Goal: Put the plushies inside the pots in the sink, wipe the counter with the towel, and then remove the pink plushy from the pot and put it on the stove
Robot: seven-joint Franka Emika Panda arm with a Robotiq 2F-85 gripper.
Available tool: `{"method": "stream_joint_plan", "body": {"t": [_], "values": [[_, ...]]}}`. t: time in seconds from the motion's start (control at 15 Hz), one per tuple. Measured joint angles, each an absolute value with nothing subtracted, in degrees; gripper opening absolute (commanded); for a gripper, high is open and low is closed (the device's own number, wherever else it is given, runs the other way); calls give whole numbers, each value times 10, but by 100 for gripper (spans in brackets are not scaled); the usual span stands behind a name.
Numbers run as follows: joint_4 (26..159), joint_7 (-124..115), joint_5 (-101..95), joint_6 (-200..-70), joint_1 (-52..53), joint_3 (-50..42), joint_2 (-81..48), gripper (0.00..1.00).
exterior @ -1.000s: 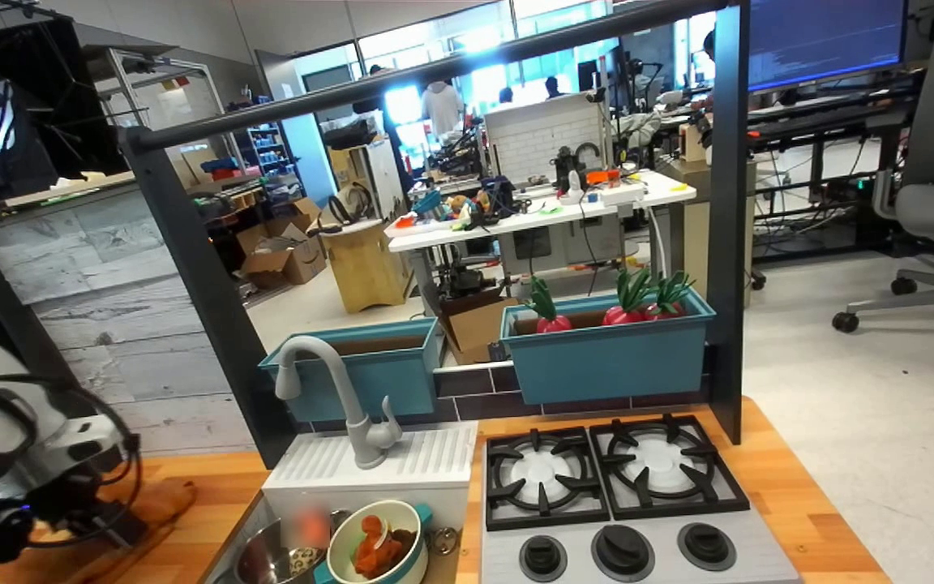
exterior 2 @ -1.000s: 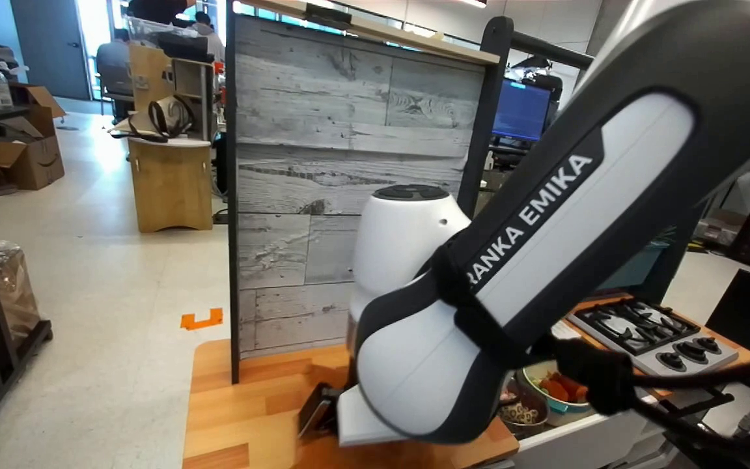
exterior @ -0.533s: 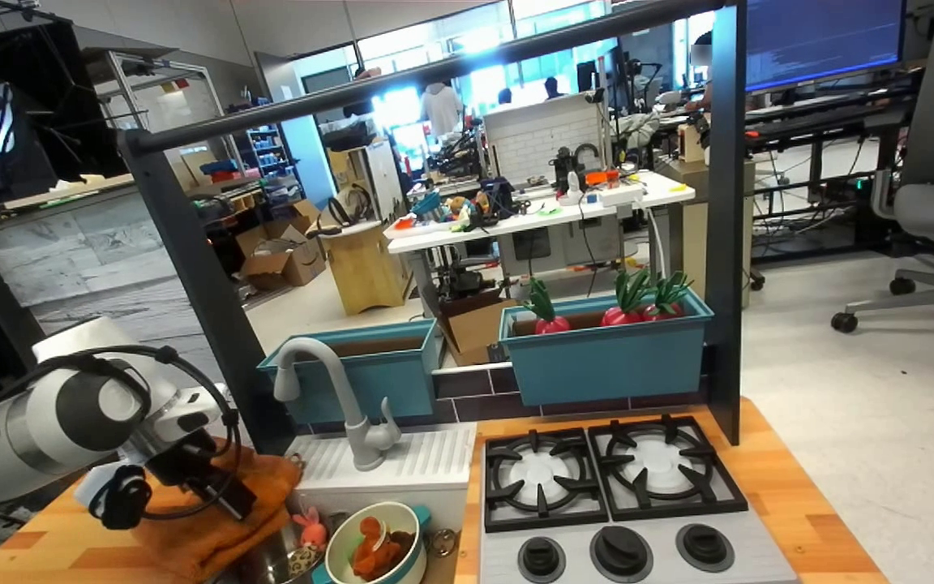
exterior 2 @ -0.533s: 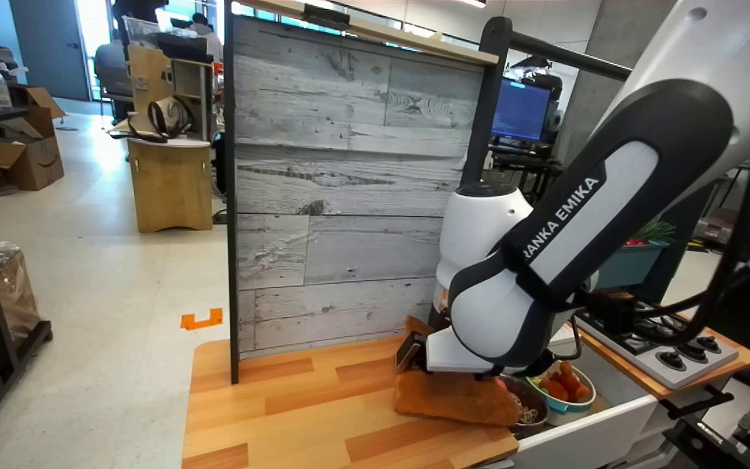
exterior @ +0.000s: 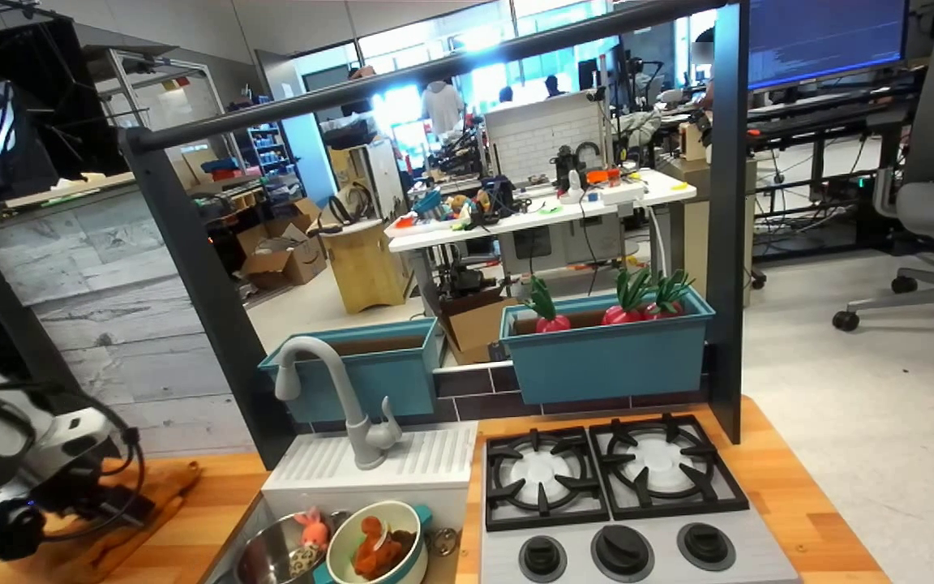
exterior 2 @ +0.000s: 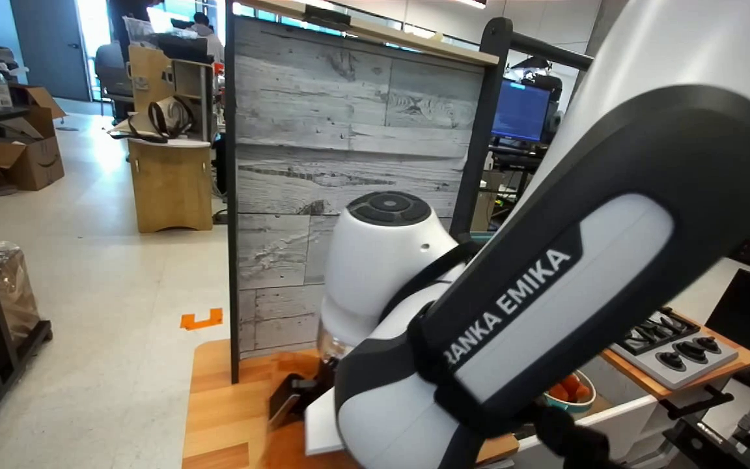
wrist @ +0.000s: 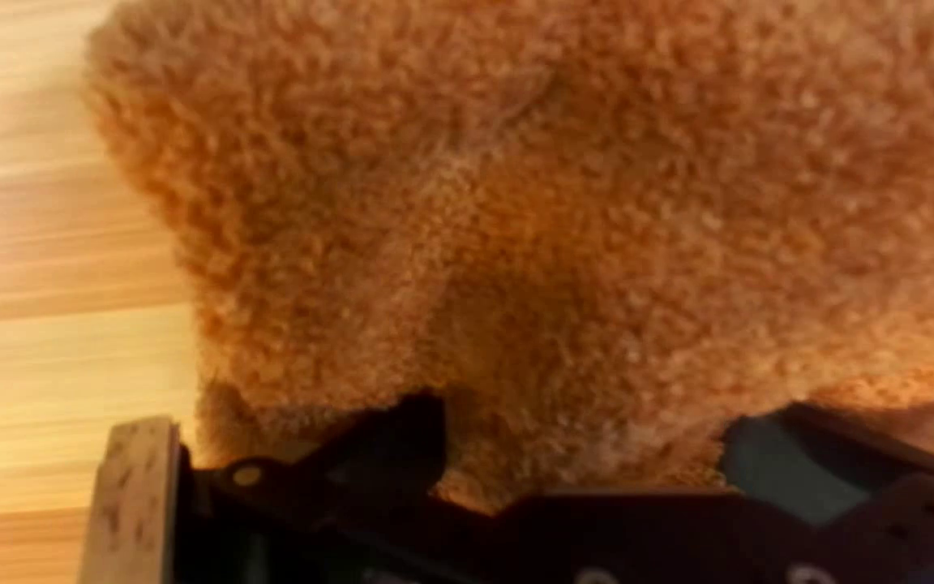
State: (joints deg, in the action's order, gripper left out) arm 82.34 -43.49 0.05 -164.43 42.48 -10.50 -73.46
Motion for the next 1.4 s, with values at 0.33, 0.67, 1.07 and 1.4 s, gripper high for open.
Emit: {"method": "stream_joint_plan", "body": {"t": [0.33,0.67,1.07,1.4], "values": [[761,-442,7,-1639,464,-106,-767,100],[799,-493,17,-1653,448,-191,-769,100],[835,-499,9,-1663,427,-230,-768,100],[832,-444,4,-1665,441,-117,-737,100]]}}
